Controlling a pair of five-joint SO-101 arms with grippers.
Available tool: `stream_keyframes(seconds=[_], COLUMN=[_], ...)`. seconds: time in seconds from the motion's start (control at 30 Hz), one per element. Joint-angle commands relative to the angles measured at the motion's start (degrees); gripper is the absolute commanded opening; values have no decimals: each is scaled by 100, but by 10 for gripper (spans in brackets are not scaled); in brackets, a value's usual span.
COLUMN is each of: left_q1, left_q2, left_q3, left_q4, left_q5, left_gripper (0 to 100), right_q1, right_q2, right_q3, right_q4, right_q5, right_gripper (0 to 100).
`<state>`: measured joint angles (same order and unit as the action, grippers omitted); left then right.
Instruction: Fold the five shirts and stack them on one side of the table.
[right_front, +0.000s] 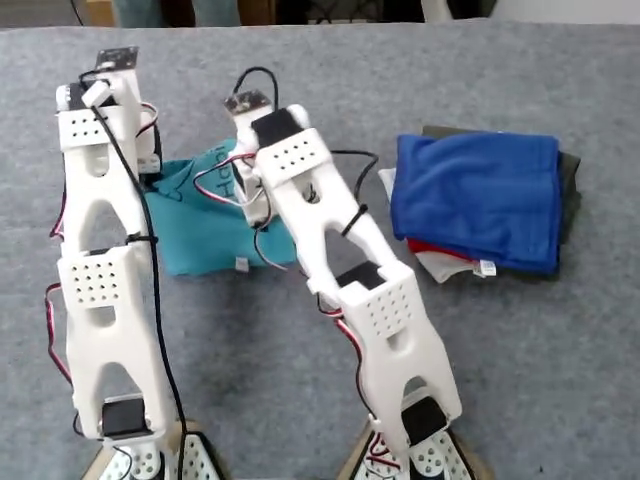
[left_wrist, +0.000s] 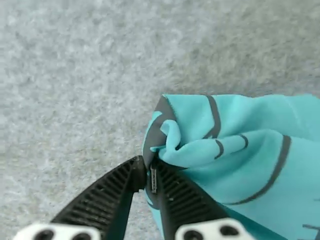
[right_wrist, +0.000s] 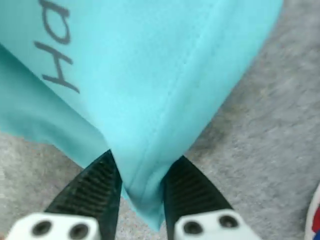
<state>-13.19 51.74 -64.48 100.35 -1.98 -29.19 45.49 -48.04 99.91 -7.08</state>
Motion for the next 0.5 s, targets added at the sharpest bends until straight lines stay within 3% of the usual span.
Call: stream_keyframes(seconds=[0.0, 0.1, 0.2, 0.47], left_q1=[242, 497, 752, 1710], left_q2=[-510, -888, -1284, -1925], left_q3=[-330, -347, -347, -347], left_q4=[44, 44, 0, -571], left_q5=[185, 396, 607, 1169], left_gripper=[28, 28, 28, 28], right_q1=[229, 475, 782, 1846], right_q2=[-409, -453, -796, -2686], right_q3=[-523, -637, -444, 813], right_q4=[88, 123, 132, 123], right_q5=[44, 70, 571, 1257], right_gripper=[14, 14, 14, 14])
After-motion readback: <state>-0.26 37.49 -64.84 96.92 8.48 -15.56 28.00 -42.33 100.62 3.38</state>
